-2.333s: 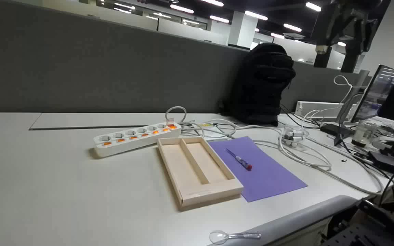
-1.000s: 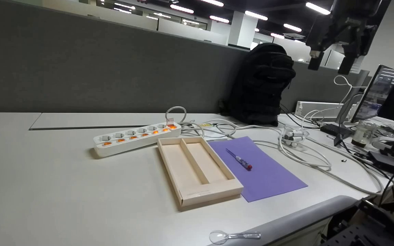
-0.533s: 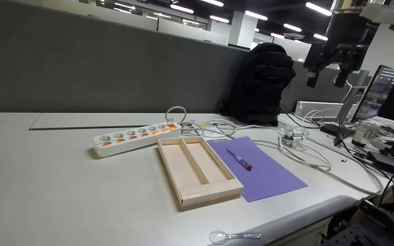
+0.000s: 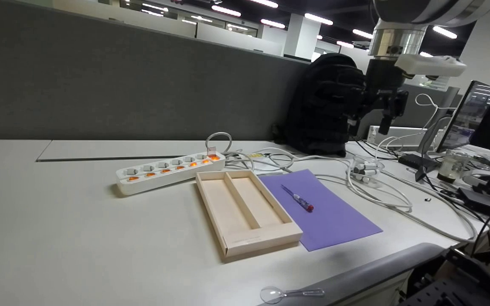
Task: Take the screwdriver from the purple mat and put it on the tray
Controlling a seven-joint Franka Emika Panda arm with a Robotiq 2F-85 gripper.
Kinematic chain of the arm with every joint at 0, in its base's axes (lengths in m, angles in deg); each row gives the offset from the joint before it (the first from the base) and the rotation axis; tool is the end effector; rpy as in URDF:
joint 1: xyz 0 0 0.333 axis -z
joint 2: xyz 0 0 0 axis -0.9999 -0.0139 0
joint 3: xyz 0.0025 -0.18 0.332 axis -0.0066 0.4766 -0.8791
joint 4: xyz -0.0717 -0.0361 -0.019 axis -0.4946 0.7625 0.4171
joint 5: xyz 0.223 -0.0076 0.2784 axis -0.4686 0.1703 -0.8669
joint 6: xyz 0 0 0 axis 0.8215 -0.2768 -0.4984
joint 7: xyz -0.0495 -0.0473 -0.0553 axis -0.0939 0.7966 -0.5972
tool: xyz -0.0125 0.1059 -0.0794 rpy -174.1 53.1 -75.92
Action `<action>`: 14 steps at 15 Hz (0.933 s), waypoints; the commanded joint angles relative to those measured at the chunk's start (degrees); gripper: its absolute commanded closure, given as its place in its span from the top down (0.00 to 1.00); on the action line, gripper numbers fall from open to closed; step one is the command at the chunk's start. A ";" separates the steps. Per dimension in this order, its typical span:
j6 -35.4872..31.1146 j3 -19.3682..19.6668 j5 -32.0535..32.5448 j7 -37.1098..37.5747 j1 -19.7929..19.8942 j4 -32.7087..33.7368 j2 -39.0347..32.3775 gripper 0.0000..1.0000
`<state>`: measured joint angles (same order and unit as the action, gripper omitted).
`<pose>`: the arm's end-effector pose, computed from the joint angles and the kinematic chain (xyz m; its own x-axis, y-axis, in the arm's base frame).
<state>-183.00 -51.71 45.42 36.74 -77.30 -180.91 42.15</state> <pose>0.3595 -0.1461 0.4016 0.9925 -0.1202 0.0203 -0.1217 -0.9876 0.0997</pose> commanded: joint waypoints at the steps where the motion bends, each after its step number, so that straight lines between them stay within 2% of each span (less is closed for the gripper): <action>1: 0.33 0.33 -4.97 -3.44 -2.67 6.41 -8.97 1.00; 4: 0.75 -0.55 -6.95 -6.86 -3.95 8.59 -13.40 1.00; 5: -0.23 -0.25 -5.83 -5.16 -3.31 5.84 -10.38 1.00; 11: -0.46 -0.42 -5.89 -5.32 -3.38 6.24 -11.54 1.00; 14: -4.19 -0.73 -5.54 -4.54 -3.64 6.65 -14.70 1.00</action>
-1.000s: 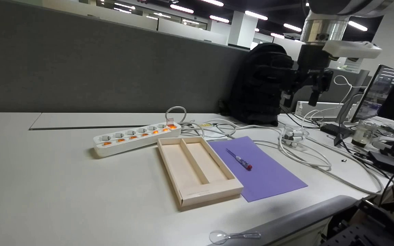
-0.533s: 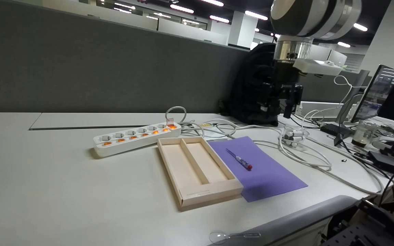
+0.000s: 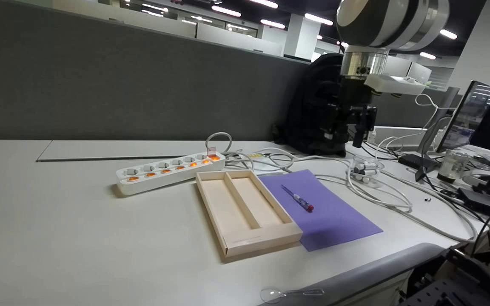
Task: Take the screwdriver from the purple mat and put it on the tray
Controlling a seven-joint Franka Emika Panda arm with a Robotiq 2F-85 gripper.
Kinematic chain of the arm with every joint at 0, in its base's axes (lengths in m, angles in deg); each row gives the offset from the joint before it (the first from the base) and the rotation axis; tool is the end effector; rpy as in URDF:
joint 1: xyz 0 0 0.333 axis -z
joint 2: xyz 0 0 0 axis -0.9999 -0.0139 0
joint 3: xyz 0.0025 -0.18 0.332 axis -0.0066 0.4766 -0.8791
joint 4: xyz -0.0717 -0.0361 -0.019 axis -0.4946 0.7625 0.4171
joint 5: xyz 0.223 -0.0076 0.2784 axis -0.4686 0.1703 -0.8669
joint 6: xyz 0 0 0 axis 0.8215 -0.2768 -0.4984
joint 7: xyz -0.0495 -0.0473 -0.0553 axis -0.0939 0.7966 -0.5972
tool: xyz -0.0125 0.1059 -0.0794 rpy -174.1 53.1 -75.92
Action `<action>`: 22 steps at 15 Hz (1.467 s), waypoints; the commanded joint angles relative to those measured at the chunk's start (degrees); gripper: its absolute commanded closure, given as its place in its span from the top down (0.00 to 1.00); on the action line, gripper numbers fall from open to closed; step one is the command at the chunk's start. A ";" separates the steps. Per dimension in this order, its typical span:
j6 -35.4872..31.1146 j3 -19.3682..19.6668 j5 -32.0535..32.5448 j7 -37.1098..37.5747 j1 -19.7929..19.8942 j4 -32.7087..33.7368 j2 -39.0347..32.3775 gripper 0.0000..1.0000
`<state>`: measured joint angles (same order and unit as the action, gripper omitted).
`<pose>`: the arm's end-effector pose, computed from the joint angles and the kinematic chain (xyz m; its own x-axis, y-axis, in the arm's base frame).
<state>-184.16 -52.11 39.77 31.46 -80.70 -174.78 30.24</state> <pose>0.4156 -0.1330 0.3594 0.9979 -0.0355 -0.0546 -0.0330 -0.9985 0.0445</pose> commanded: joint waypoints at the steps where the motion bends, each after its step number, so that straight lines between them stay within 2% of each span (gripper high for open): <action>1: -5.95 -0.63 0.39 1.14 -0.50 0.73 -4.88 1.00; 4: -15.00 -1.57 0.57 1.51 -1.19 1.41 -11.11 1.00; 9: -22.50 -3.93 -0.86 -0.32 -1.06 4.30 -20.71 1.00; 12: -24.01 -5.27 -1.30 -1.03 -0.16 6.05 -24.27 1.00; 17: -25.18 -10.03 -4.78 -5.54 3.92 8.10 -28.34 1.00; 22: -24.48 -12.13 -5.40 -7.61 6.12 9.22 -30.39 1.00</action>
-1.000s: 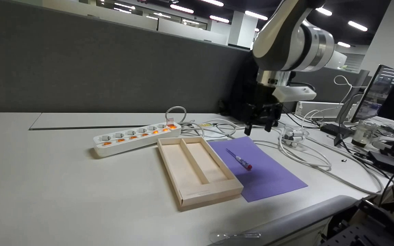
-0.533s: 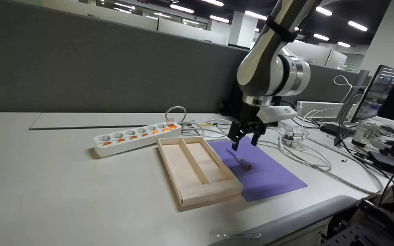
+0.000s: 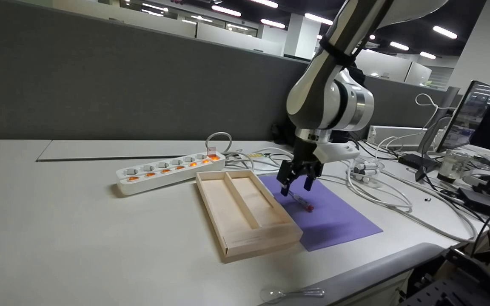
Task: Take the screwdriver from the purple mat and put it on the tray
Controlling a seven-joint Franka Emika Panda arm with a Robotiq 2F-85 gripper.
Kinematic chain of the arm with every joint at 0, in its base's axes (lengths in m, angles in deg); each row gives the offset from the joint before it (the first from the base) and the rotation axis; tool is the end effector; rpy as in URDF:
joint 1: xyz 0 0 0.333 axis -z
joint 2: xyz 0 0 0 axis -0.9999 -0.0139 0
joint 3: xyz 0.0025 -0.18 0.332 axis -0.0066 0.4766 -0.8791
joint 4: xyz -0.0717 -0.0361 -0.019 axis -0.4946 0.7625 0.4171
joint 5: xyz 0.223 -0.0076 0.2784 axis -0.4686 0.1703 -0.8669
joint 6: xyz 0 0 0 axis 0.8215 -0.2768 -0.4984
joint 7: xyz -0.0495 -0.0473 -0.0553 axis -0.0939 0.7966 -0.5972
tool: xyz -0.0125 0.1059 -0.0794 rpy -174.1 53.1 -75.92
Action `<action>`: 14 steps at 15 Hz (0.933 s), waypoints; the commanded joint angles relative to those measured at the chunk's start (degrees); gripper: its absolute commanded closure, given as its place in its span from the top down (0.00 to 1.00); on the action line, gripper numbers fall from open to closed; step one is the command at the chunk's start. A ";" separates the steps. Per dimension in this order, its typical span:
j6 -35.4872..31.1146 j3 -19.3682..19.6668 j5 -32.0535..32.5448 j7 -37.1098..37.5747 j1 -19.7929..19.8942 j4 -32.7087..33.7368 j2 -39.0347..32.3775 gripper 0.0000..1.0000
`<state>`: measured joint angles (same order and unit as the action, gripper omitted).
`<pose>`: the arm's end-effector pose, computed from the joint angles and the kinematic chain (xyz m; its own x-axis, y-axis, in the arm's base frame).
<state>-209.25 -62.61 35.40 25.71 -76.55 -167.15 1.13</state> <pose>0.5120 -0.0995 0.1940 0.9927 0.1186 0.0219 0.1186 -0.9929 -0.0008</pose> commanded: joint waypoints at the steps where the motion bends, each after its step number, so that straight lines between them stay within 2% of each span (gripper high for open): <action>1: 0.63 -1.76 -0.95 -1.96 2.19 1.72 -1.54 1.00; 2: 0.54 -1.86 -0.83 -2.18 2.41 1.80 -1.77 1.00; 3: 0.41 -2.15 -1.01 -2.39 2.83 1.90 -2.00 0.75; 4: 0.30 -2.16 -0.98 -2.38 3.00 1.97 -2.17 0.75; 14: 2.38 -2.83 -1.53 -3.86 5.26 2.29 -2.46 0.05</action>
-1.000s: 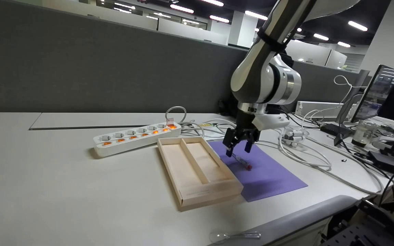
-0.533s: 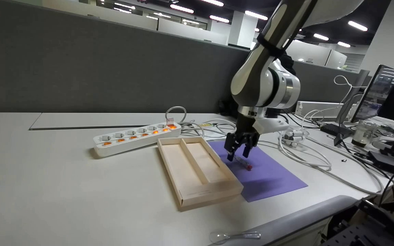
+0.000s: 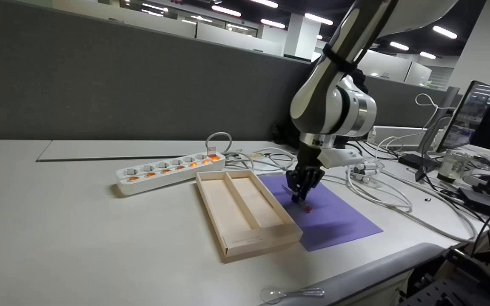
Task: Take the screwdriver from the purple mat and put it on the tray
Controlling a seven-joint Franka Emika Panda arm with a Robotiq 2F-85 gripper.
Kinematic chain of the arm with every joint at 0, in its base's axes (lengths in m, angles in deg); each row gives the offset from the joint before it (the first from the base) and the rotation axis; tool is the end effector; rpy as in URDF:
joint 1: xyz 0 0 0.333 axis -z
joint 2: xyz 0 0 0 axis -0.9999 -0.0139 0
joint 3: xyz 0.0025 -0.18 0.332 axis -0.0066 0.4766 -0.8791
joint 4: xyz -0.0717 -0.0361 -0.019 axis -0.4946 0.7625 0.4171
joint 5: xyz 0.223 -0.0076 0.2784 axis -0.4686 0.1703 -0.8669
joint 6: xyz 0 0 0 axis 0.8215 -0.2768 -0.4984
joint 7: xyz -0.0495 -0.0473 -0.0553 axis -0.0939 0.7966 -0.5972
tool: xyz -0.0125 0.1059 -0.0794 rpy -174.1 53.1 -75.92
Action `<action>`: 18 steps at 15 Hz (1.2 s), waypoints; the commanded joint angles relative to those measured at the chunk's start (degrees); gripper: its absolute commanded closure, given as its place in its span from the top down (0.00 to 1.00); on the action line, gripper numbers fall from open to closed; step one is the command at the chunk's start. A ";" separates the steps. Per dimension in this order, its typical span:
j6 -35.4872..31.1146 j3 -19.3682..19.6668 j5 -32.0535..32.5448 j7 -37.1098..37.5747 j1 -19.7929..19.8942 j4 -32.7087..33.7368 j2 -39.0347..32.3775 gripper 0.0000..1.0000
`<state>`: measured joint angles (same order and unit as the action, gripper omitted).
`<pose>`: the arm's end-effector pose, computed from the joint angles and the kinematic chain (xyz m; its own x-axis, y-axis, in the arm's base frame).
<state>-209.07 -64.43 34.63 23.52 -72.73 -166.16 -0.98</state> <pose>0.5100 -0.1180 0.1795 0.9945 0.1046 0.0078 0.1048 -0.9941 -0.0267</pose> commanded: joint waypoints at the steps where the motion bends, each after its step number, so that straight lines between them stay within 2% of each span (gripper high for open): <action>1: 2.74 -1.13 -0.82 -2.04 1.56 1.26 -0.20 0.00; 3: 3.92 -1.57 -0.93 -2.88 1.63 1.27 0.55 0.04; 6: 6.45 -3.45 -1.10 -4.58 0.99 0.65 3.31 0.04; 10: 11.26 -7.78 -2.72 -8.06 -0.70 -0.10 8.02 0.04; 15: 14.15 -11.03 -7.03 -9.17 -5.90 -0.14 10.45 0.04; 18: 15.27 -11.61 -9.27 -7.74 -9.17 -0.11 9.94 0.04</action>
<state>-195.65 -75.82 27.39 15.32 -79.66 -165.71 8.23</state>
